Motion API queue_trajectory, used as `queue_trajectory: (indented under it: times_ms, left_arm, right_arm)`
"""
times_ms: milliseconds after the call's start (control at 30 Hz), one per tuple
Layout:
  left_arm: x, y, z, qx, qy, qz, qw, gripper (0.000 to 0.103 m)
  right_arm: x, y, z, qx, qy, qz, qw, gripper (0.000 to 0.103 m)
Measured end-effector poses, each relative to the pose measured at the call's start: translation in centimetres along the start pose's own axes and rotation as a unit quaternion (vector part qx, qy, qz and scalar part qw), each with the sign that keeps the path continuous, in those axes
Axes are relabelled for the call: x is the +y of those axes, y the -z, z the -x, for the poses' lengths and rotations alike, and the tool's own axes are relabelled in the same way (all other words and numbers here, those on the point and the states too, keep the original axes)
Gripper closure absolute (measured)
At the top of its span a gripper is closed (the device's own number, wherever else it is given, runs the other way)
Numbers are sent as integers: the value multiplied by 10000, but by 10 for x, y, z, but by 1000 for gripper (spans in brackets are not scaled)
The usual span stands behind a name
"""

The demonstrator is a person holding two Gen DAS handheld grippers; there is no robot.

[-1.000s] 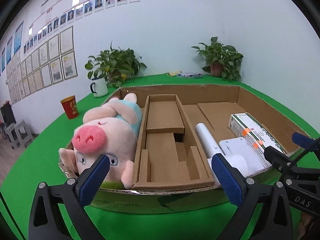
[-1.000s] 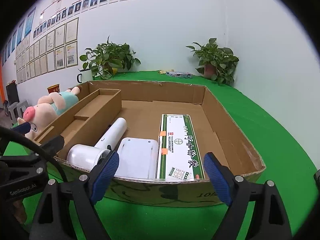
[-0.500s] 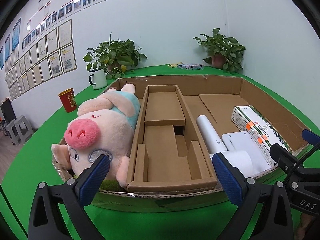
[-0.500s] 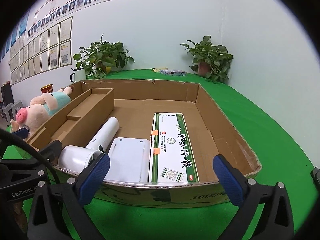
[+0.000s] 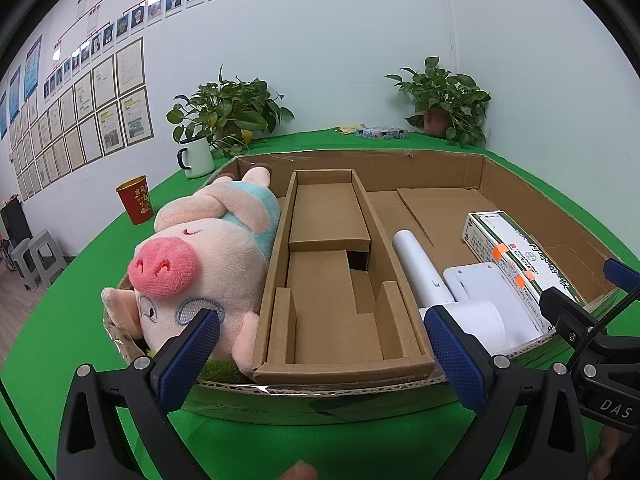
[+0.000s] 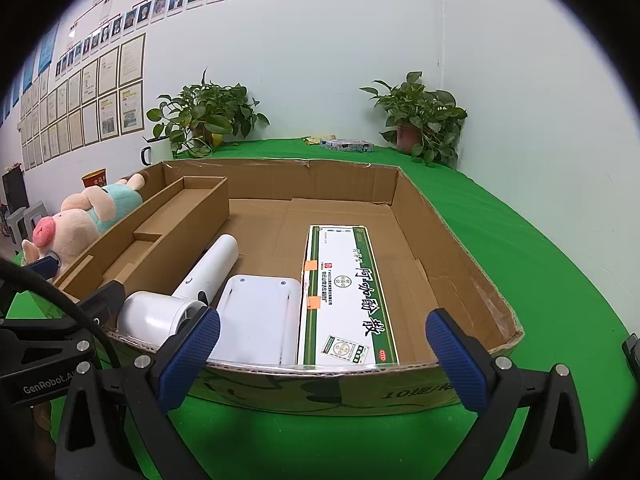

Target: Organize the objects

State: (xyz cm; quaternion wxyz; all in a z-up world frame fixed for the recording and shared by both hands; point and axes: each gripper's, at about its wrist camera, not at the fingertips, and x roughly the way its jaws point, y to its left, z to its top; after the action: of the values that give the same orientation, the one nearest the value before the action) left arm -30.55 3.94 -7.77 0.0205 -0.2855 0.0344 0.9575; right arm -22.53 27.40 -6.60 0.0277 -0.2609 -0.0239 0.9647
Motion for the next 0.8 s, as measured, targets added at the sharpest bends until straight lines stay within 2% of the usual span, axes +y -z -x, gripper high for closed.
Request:
queue_trajectory:
  times_ms: [800]
  left_arm:
    - [-1,0,-1,2,12,6,10000,0]
  right_arm:
    - [-1,0,0,3,-20,-7,10000,1]
